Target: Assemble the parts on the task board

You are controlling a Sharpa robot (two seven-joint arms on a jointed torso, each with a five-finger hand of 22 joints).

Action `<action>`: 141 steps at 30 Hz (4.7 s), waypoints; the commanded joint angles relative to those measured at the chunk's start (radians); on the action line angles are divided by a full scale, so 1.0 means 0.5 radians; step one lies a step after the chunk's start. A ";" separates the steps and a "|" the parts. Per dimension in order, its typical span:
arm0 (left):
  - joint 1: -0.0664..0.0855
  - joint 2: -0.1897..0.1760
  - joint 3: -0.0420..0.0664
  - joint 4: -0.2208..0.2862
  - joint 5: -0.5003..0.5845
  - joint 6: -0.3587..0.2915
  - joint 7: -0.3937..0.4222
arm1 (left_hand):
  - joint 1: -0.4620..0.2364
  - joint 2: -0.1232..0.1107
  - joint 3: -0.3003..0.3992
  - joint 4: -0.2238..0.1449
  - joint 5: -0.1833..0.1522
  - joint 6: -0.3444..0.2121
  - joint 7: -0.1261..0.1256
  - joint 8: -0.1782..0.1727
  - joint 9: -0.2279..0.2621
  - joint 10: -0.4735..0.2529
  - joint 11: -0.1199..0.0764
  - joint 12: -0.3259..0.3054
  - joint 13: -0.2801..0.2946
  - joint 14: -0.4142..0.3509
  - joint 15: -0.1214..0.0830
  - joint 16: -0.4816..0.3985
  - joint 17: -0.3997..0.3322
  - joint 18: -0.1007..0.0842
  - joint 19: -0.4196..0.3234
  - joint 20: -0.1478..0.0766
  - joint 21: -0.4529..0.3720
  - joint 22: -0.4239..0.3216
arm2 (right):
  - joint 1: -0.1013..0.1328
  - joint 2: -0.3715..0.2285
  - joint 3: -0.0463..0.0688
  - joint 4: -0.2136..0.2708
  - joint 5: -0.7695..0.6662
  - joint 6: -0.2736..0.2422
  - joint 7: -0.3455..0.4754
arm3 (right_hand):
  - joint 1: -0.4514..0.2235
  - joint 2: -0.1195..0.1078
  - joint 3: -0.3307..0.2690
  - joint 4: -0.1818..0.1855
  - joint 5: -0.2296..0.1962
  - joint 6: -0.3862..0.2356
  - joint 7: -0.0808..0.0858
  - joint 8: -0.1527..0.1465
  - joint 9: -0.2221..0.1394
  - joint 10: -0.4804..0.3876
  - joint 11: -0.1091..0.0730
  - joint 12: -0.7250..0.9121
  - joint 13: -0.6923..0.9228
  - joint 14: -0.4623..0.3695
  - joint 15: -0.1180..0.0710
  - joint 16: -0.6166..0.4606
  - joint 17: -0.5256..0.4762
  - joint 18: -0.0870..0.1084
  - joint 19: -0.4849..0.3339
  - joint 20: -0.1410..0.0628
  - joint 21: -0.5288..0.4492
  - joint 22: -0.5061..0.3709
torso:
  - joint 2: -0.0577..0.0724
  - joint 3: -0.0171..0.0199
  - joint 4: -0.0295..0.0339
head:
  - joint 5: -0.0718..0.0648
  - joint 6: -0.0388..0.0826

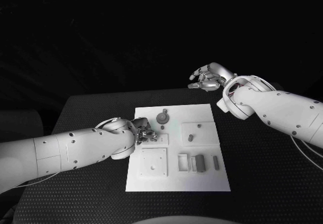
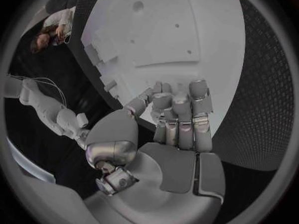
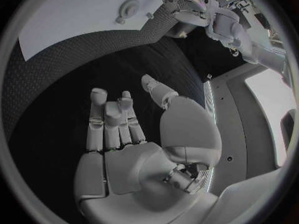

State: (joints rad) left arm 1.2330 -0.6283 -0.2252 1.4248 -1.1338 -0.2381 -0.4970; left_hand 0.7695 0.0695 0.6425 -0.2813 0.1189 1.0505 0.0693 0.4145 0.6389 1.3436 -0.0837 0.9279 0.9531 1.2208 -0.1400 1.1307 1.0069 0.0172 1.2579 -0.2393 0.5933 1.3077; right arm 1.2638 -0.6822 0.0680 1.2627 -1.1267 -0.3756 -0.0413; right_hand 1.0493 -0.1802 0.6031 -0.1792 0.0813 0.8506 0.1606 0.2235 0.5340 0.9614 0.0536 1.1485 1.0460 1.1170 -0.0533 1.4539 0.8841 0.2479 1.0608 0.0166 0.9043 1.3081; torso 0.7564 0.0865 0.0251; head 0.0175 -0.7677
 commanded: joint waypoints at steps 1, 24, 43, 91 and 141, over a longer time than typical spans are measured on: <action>-0.024 0.018 -0.013 0.020 -0.043 0.104 0.007 | -0.007 -0.022 -0.014 0.003 -0.009 0.230 -0.119 0.009 -0.002 -0.040 -0.033 0.008 -0.003 -0.052 -0.033 0.011 -0.004 0.056 0.011 -0.021 0.007 0.041 | 0.001 0.001 0.001 0.003 0.001 0.027 0.021 | -0.004 0.016 -0.012 0.001 -0.006 -0.006 0.013 -0.011 -0.002 -0.018 0.003 0.009 -0.003 -0.005 0.003 -0.006 -0.003 0.028 -0.009 -0.001 -0.014 0.034 | 0.000 -0.0004 0.001 | -0.001 -0.002; -0.027 0.018 -0.013 0.014 -0.087 0.092 -0.005 | -0.118 -0.259 -0.071 0.164 -0.141 0.217 -0.116 0.010 -0.007 -0.052 -0.031 0.024 -0.049 -0.076 -0.042 0.066 -0.088 0.058 0.017 -0.028 -0.002 0.037 | 0.001 -0.003 0.001 0.007 0.012 0.035 0.024 | -0.011 0.014 -0.015 0.003 -0.006 -0.010 0.014 -0.013 -0.004 -0.020 0.004 0.009 -0.004 -0.008 0.004 -0.007 -0.004 0.028 -0.011 0.001 -0.016 0.034 | 0.001 -0.0016 0.001 | -0.008 0.001; -0.027 0.002 -0.012 -0.005 -0.087 0.071 -0.001 | -0.173 -0.300 -0.083 0.269 -0.141 0.205 -0.116 0.018 0.003 -0.060 -0.030 0.033 -0.059 -0.090 -0.050 0.090 -0.113 0.059 0.015 -0.032 -0.007 0.038 | 0.000 -0.004 0.001 0.002 0.017 0.038 0.026 | -0.019 0.015 -0.016 0.008 -0.005 -0.013 0.015 -0.014 -0.005 -0.022 0.005 0.009 -0.005 -0.010 0.005 -0.007 -0.004 0.028 -0.013 0.002 -0.017 0.034 | 0.001 -0.0031 0.002 | -0.012 0.001; -0.026 -0.016 0.002 -0.046 0.024 -0.044 0.046 | -0.214 -0.182 -0.319 0.132 -0.141 0.178 -0.114 0.022 0.015 -0.087 -0.029 0.051 -0.071 -0.125 -0.064 0.130 -0.168 0.059 -0.009 -0.042 -0.013 0.035 | 0.000 0.005 0.001 -0.017 0.021 0.057 0.027 | -0.027 0.019 -0.018 0.014 -0.005 -0.015 0.016 -0.013 -0.007 -0.023 0.006 0.011 -0.007 -0.012 0.005 -0.006 -0.004 0.028 -0.014 0.003 -0.019 0.034 | 0.000 -0.0016 0.002 | -0.016 -0.002; -0.026 -0.010 0.048 -0.060 0.176 -0.074 0.080 | 0.276 0.014 -0.363 -0.015 -0.141 0.118 -0.090 0.018 0.087 -0.109 -0.006 0.074 -0.112 -0.166 -0.052 0.194 -0.246 0.037 -0.025 -0.036 -0.013 0.040 | -0.003 0.002 0.001 -0.024 0.023 0.070 0.024 | -0.034 0.022 -0.020 0.019 -0.005 -0.017 0.017 -0.013 -0.009 -0.023 0.007 0.013 -0.008 -0.013 0.006 -0.005 -0.004 0.028 -0.014 0.003 -0.019 0.035 | 0.001 -0.0002 0.001 | -0.021 -0.014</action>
State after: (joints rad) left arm 1.2195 -0.6354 -0.2019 1.3934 -1.0458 -0.2725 -0.4615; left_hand 0.8528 0.0292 0.4676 -0.2882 0.0452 1.1054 0.0245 0.4175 0.6740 1.2949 -0.0858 0.9587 0.8985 1.1427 -0.1636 1.2230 0.8849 0.0203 1.2470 -0.2500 0.5887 1.3074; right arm 1.2627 -0.6815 0.0680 1.2502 -1.1147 -0.3520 -0.0386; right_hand 1.0414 -0.1723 0.5977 -0.1738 0.0813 0.8422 0.1589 0.2235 0.5310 0.9578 0.0572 1.1485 1.0438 1.1171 -0.0533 1.4538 0.8835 0.2482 1.0557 0.0217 0.9003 1.3081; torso 0.7574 0.0863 0.0257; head 0.0074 -0.7739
